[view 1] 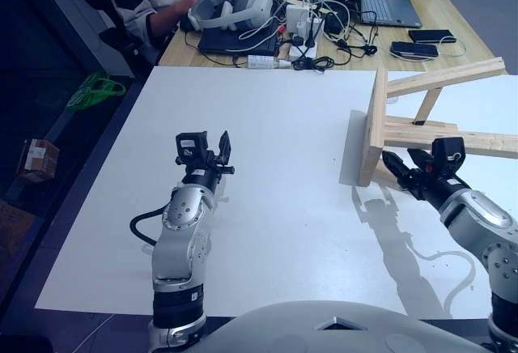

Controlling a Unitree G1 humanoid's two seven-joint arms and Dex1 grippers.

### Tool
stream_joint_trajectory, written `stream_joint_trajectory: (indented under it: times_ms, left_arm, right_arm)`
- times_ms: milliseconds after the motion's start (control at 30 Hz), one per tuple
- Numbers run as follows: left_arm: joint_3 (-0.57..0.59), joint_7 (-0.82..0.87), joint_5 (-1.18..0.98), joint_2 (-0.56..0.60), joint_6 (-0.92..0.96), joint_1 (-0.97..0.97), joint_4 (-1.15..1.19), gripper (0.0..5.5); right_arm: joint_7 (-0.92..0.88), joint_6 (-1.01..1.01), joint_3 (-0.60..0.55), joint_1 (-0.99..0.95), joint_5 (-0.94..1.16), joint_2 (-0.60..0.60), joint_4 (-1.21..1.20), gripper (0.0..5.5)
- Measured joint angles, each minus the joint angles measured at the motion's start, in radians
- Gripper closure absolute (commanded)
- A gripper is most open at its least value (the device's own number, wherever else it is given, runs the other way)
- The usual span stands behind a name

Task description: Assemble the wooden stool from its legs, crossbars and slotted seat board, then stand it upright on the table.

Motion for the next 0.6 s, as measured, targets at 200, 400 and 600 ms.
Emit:
stream_joint_trajectory:
  times_ms: [200,400,600]
  left_arm:
    - [0.001,0.004,0.005,-0.013,-0.031,0.014,0.018,3.23]
    - [0.0,0.009,0.005,-0.017,-0.048,0.014,0.029,3.23]
    - [0.0,0.009,0.005,-0.017,-0.048,0.012,0.038,3.23]
  right_arm:
    - [0.279,-0.17,0.272,0.044,-0.443,-0.445,-0.123,2.26]
    - [0.355,-0.49,0.443,-0.101,-0.992,-0.588,-0.008,2.26]
    - [0.328,-0.606,0.526,-0.16,-1.462,-0.528,0.219,2.26]
